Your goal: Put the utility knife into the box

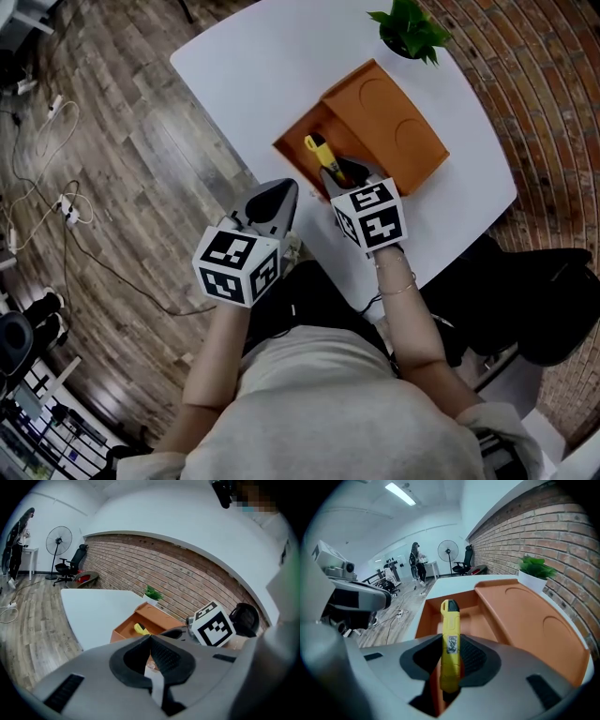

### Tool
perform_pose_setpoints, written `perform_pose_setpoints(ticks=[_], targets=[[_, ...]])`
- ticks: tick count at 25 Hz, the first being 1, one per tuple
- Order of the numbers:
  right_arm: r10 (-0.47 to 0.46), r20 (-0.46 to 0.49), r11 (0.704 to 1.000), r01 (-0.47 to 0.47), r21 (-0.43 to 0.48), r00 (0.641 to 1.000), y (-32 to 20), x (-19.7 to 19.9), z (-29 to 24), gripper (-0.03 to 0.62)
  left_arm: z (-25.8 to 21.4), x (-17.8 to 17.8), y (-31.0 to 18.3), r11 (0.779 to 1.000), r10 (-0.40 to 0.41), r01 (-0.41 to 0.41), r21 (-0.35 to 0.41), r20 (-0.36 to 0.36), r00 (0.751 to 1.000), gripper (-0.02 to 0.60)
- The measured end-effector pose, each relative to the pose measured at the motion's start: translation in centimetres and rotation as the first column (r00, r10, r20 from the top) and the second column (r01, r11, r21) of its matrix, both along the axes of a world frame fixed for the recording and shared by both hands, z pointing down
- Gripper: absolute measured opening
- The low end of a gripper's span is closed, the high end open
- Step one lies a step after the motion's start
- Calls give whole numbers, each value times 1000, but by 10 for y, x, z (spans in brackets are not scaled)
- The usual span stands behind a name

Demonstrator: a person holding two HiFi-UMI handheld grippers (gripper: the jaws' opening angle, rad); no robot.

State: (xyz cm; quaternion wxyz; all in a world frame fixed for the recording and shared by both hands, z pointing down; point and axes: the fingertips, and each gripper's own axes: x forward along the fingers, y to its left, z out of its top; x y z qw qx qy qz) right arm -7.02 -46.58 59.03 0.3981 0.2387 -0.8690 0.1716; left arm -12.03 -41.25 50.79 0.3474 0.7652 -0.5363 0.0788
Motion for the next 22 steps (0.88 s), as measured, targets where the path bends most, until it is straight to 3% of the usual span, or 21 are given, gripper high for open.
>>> perform_pose_setpoints(ticks=[8,22], targets=[[39,26,996,-37,-82,999,1,-8,9,103,-1,-2,-2,1000,-3,3,2,1,1000,6],[125,66,989,-119,-93,990,-8,-4,8,112,-4,-5,2,1000,-10,10,16,6,1000,6]])
